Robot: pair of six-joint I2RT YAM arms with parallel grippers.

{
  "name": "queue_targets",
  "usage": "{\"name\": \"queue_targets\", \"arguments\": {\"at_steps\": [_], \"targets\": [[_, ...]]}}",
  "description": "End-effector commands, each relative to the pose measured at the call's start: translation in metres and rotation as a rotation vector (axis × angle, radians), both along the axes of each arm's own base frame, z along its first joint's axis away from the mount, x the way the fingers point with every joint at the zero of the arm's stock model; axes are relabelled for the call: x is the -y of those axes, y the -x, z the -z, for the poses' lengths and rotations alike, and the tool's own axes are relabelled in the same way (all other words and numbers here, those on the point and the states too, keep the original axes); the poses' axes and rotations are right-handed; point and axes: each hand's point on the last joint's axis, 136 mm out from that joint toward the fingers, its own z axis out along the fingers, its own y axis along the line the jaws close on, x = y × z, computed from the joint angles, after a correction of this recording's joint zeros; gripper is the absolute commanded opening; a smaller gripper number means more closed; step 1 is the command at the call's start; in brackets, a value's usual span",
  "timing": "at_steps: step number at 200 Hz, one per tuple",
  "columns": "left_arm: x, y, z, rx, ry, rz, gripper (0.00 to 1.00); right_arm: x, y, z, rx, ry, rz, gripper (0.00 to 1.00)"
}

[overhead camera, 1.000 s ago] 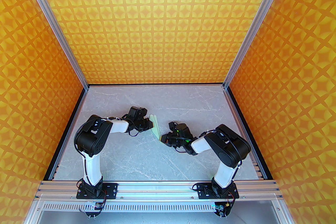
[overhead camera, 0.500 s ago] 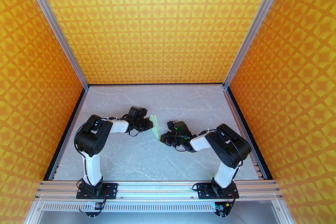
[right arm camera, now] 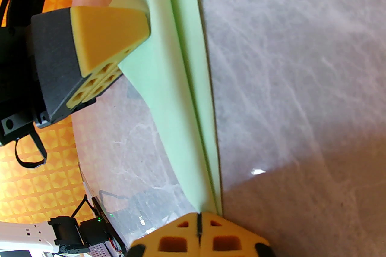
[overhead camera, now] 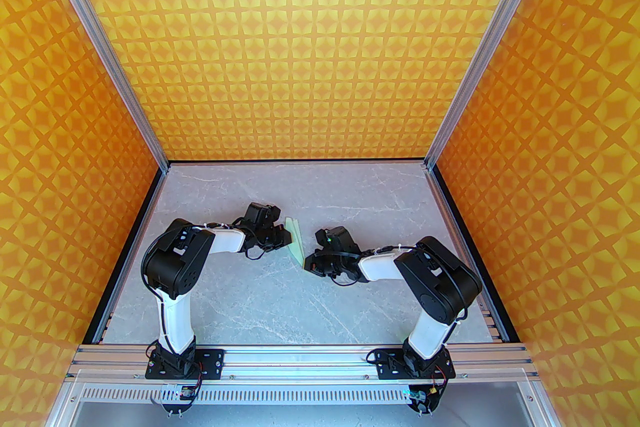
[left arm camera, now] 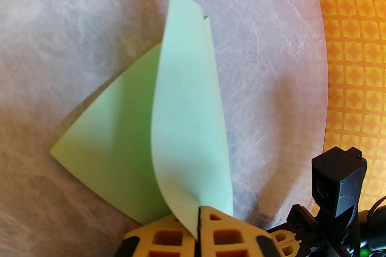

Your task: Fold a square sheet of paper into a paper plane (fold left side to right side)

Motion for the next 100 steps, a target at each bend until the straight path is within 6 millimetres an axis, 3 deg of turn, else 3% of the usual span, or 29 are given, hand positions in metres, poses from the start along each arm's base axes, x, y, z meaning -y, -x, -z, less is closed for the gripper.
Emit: {"name": "queue_targets", "arguments": {"at_steps": [1,100], "targets": [[0.0014,-0.0072,0.0009,0.005,-0.013,0.012,0.10,0.0427,0.0292,0.0450,-0.130,0.230,0.030,0.02],[0.0084,-0.0146,-0.0055,0.019,-0.013,0.043,0.09,0.0390,0.0319,0.0512,-0.160,0.236,0.016,0.02]]}}
